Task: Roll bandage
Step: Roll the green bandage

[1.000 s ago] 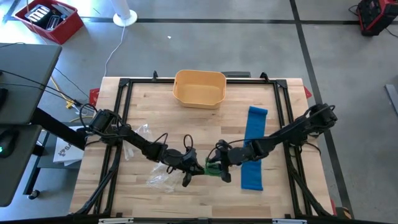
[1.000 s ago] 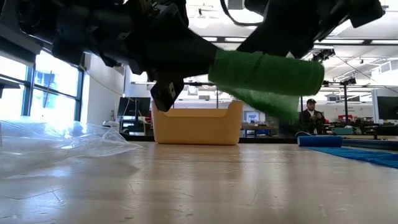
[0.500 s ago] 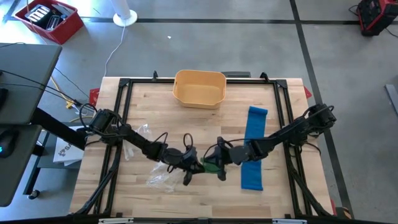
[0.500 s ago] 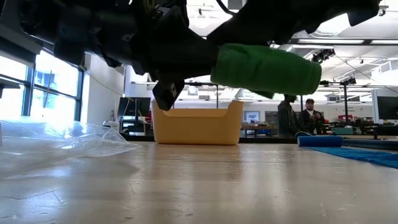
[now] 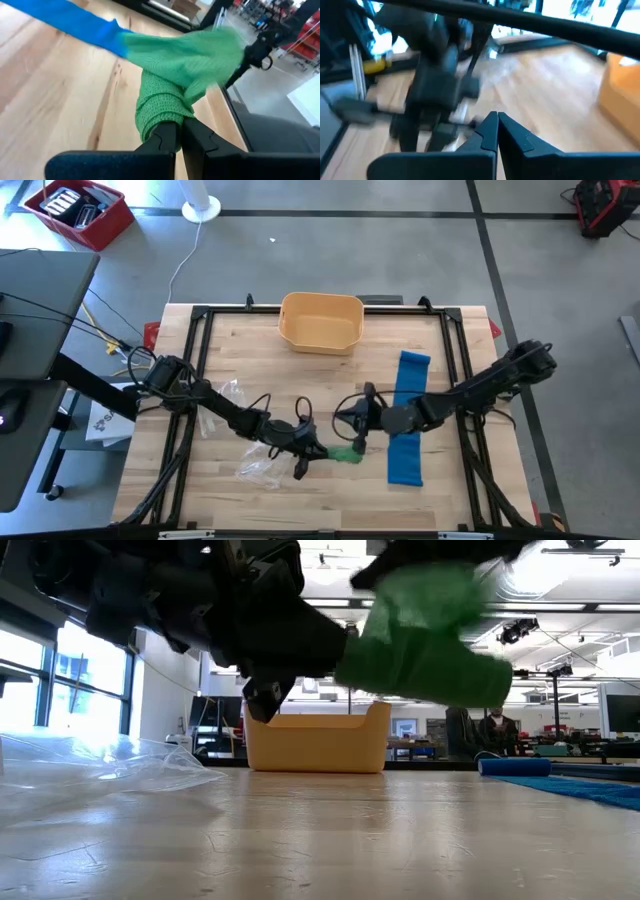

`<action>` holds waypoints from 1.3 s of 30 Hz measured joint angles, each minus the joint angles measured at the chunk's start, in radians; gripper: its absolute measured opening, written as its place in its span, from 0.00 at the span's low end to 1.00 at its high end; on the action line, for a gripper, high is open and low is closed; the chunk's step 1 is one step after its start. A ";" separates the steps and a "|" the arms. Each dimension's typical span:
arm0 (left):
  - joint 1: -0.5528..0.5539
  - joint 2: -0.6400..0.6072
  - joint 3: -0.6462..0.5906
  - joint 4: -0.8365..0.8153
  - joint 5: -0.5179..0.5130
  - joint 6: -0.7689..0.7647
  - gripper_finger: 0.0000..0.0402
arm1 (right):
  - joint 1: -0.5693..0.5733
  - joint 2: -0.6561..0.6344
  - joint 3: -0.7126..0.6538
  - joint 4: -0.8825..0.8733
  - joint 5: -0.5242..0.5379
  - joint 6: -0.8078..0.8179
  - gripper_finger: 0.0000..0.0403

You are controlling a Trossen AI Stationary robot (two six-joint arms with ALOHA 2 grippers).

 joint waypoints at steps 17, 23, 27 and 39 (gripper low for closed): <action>0.031 0.000 0.000 0.007 0.042 -0.021 0.01 | 0.106 -0.119 0.000 -0.305 -0.193 0.018 0.04; 0.031 0.000 0.000 0.007 0.043 -0.021 0.01 | 0.184 -0.021 0.000 -0.205 -0.357 -0.171 0.23; 0.031 0.000 0.000 0.007 0.043 -0.022 0.01 | 0.226 0.068 0.000 -0.114 -0.212 -0.295 0.37; 0.031 0.000 0.000 0.007 0.042 -0.030 0.01 | 0.226 0.174 -0.001 -0.100 0.113 -0.361 0.45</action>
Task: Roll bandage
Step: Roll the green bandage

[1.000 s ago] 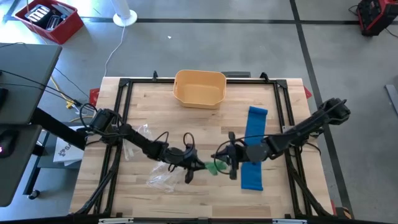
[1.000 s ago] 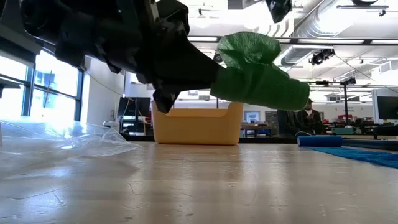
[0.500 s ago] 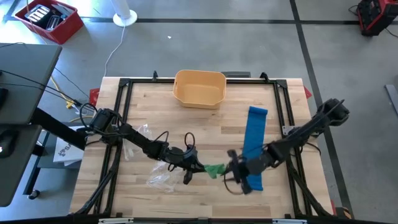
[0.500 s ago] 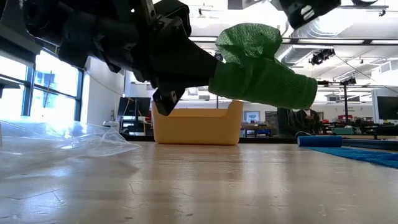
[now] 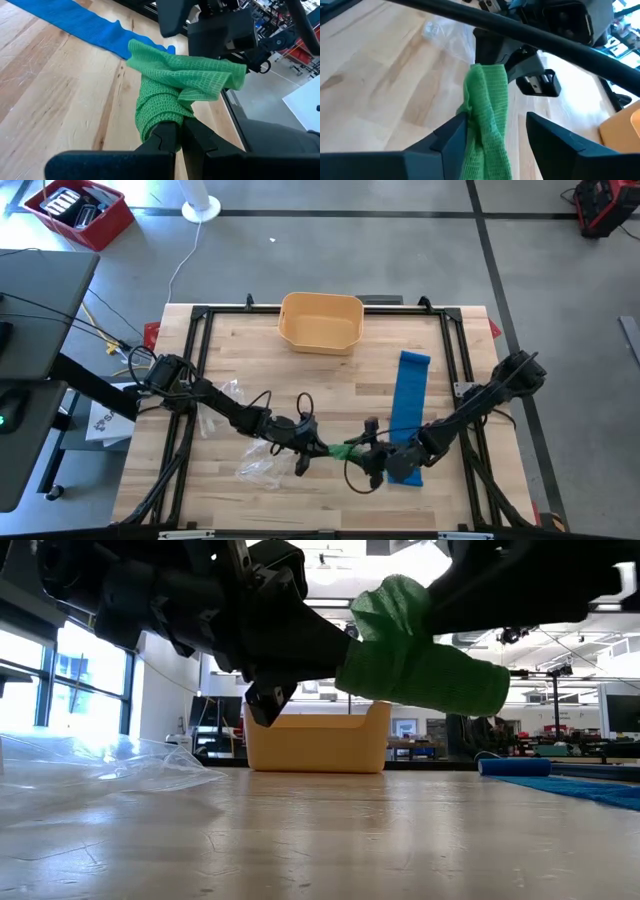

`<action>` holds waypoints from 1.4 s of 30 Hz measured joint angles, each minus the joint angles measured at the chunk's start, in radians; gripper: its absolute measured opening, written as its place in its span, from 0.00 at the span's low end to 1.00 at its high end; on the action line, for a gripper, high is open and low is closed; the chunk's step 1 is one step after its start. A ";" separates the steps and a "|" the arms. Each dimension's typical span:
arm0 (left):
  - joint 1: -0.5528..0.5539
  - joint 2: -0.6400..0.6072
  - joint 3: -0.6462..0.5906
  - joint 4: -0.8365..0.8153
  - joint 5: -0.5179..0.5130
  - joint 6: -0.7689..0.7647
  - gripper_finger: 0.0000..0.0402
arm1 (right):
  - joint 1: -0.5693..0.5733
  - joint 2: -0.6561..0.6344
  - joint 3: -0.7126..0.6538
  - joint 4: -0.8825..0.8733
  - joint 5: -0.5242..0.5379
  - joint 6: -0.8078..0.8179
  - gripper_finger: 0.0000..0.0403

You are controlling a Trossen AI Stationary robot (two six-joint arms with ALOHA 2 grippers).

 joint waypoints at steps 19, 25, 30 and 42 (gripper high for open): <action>-0.011 0.000 0.000 0.047 0.023 0.060 0.01 | -0.039 -0.261 0.000 -0.099 0.198 0.295 0.01; -0.046 -0.001 0.000 0.174 0.071 0.165 0.01 | -0.090 -0.382 0.000 -0.317 0.220 0.560 0.00; -0.055 -0.001 0.000 0.218 0.081 0.190 0.01 | -0.140 -0.360 0.000 -0.416 0.107 0.672 0.00; -0.051 0.002 -0.001 0.195 0.083 0.156 0.01 | -0.162 -0.193 0.001 -0.253 -0.097 0.576 0.00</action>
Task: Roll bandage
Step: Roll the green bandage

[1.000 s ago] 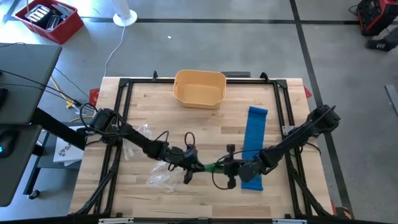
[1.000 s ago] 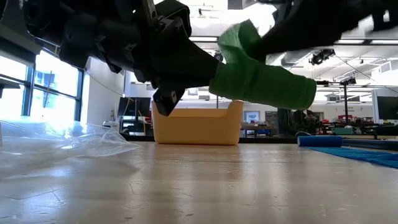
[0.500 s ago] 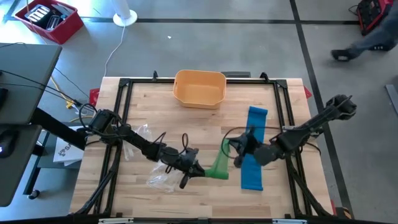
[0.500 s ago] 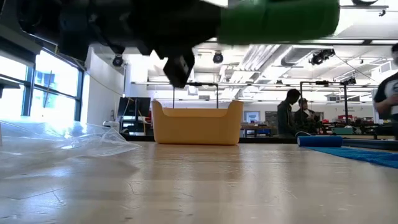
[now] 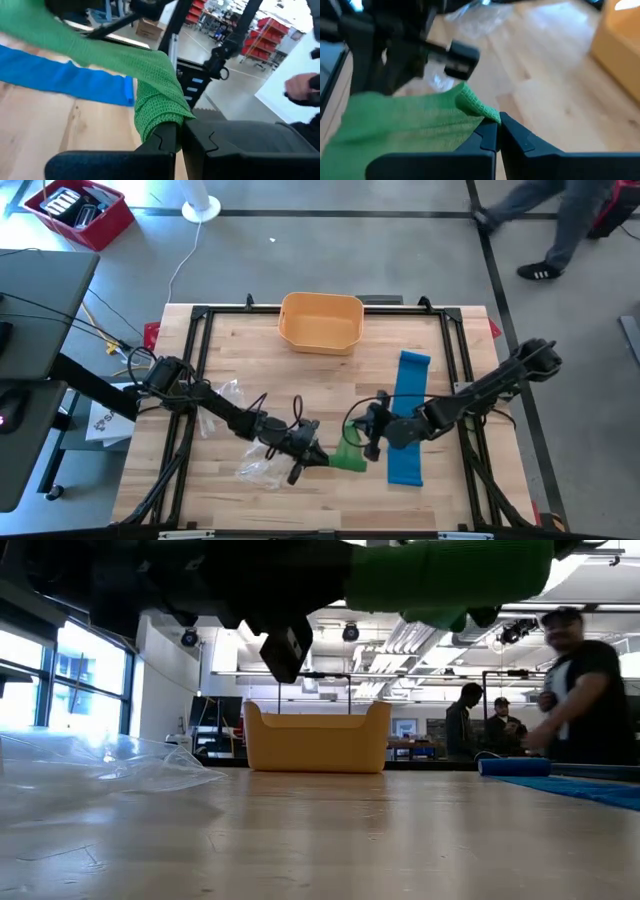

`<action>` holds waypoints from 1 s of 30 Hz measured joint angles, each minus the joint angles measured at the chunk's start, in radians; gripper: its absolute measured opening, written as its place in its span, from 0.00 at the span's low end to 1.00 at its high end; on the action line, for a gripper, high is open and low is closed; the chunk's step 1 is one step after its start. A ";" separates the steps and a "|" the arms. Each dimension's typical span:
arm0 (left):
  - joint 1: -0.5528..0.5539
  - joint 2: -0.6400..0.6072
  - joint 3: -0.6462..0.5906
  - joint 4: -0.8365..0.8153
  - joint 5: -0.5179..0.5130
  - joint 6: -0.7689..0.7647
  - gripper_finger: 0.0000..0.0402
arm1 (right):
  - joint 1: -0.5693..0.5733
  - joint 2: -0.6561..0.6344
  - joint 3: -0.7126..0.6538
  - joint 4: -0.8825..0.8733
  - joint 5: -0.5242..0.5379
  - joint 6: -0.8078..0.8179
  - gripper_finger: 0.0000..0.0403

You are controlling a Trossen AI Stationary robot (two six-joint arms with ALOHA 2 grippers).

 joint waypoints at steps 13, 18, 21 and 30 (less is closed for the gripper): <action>-0.006 0.000 0.000 0.008 0.001 0.002 0.01 | 0.000 -0.010 0.000 -0.028 -0.086 0.023 0.34; -0.006 0.000 0.000 0.009 -0.003 -0.014 0.01 | 0.000 -0.083 0.000 -0.031 -0.085 0.027 0.44; -0.007 0.000 0.000 0.009 -0.029 -0.018 0.01 | 0.000 -0.130 0.000 -0.032 -0.082 0.023 0.45; -0.009 0.000 0.001 0.008 -0.053 -0.026 0.01 | 0.013 -0.176 0.000 -0.030 -0.072 -0.038 0.45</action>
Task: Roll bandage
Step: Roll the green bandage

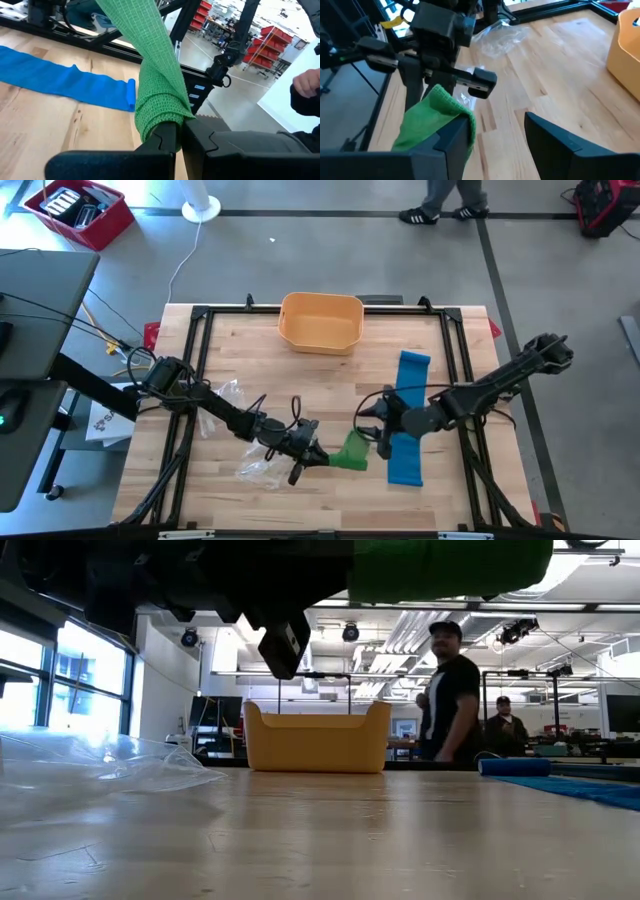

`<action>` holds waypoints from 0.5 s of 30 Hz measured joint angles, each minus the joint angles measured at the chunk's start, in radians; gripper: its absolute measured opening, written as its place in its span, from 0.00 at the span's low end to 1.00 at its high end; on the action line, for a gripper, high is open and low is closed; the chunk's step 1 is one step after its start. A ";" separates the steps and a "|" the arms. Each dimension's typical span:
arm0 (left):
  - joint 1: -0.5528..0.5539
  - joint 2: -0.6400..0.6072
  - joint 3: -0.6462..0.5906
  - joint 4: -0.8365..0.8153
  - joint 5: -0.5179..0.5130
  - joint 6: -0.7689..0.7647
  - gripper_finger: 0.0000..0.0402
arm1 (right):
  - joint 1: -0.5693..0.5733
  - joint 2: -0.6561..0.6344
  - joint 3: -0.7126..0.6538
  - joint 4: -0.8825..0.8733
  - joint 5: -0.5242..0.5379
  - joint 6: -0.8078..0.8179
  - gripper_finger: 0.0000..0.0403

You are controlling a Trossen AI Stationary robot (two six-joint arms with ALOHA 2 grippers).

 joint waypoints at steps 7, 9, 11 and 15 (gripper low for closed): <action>-0.008 0.000 0.000 -0.003 -0.001 0.007 0.01 | 0.053 -0.063 0.000 -0.001 -0.011 -0.025 0.45; -0.008 0.000 0.000 -0.003 -0.004 0.007 0.01 | 0.064 -0.086 0.000 -0.002 0.011 -0.013 0.45; -0.007 0.000 0.000 -0.002 -0.008 0.007 0.01 | 0.073 -0.101 0.000 0.000 0.041 0.019 0.45; -0.008 0.000 0.000 -0.002 -0.022 0.007 0.01 | 0.074 -0.075 0.000 0.014 -0.129 0.028 0.45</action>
